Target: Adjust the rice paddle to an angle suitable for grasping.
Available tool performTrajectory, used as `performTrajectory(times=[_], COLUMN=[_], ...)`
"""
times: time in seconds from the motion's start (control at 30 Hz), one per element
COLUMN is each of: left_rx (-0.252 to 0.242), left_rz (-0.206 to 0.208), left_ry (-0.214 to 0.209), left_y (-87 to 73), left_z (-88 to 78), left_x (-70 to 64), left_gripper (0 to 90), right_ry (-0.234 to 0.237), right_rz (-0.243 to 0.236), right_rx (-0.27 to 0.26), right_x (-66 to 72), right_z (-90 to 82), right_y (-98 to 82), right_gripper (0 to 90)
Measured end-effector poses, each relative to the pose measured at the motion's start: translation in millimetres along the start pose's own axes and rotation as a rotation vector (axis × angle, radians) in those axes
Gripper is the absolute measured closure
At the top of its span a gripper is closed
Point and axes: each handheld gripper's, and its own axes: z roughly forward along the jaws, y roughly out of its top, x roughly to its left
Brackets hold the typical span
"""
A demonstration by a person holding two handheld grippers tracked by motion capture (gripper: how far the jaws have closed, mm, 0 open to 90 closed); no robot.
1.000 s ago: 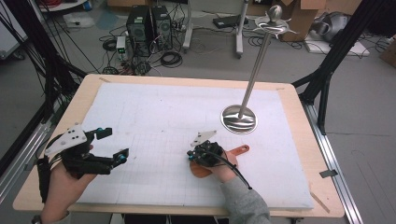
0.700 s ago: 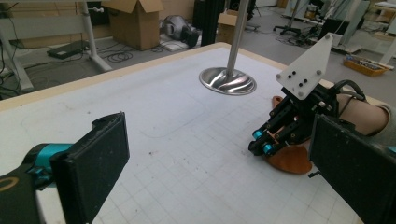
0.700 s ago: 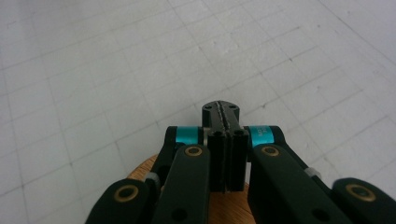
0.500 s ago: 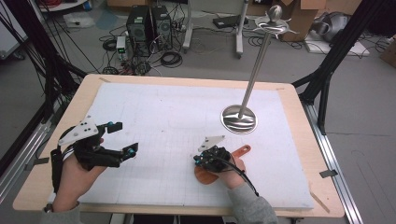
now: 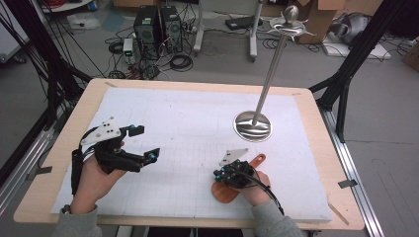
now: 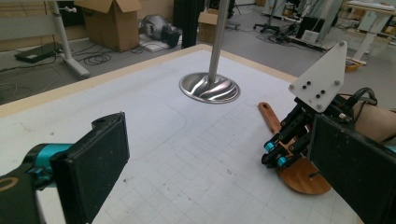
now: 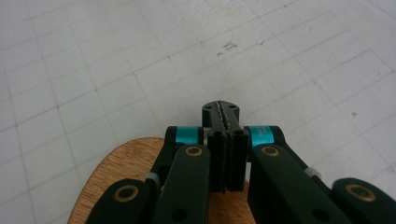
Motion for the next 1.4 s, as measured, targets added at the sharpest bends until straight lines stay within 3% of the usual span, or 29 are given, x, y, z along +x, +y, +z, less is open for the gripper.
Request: performTrajectory(times=[0.27,0.47,0.5,0.57,0.6,0.67,0.73,0.9,1.0,1.4], left_rx=[-0.001,0.003,0.004,0.001,0.001,0.003,0.011,0.019,0.022,0.004], left_rz=[0.002,0.003,0.004,0.007,0.004,0.003,0.002,0.003,0.004,0.0], left_ry=[-0.019,-0.033,-0.037,-0.039,-0.041,-0.042,-0.043,-0.054,-0.056,-0.057], left_y=[3.2,5.1,5.8,6.2,6.2,5.5,4.9,4.8,5.1,7.4], left_z=[8.6,16.3,18.1,19.4,19.9,22.2,24.8,30.3,31.7,29.6], left_x=[1.0,0.4,0.1,0.2,0.1,0.4,0.9,-1.8,-2.3,-0.4], left_gripper=[5.8,5.9,5.8,5.9,5.9,5.9,5.8,5.9,5.8,5.9], right_ry=[0.021,0.032,0.045,0.044,0.024,-0.014,-0.047,-0.104,-0.113,-0.105], right_rz=[0.015,-0.002,0.006,0.015,0.048,0.069,0.085,0.132,0.156,0.218], right_rx=[0.012,0.007,-0.038,-0.059,-0.119,-0.174,-0.186,-0.166,-0.164,-0.079], right_x=[0.7,1.2,-0.7,-2.5,-8.1,-16.4,-24.0,-42.0,-47.0,-59.2], right_z=[-8.9,-14.0,-18.9,-21.9,-33.2,-50.0,-62.3,-74.9,-76.4,-68.7], right_y=[-8.8,-14.1,-16.7,-17.3,-19.3,-23.8,-30.6,-53.6,-60.5,-81.5], right_gripper=[89.9,89.9,89.8,89.9,89.9,89.9,89.9,89.9,89.9,89.9])
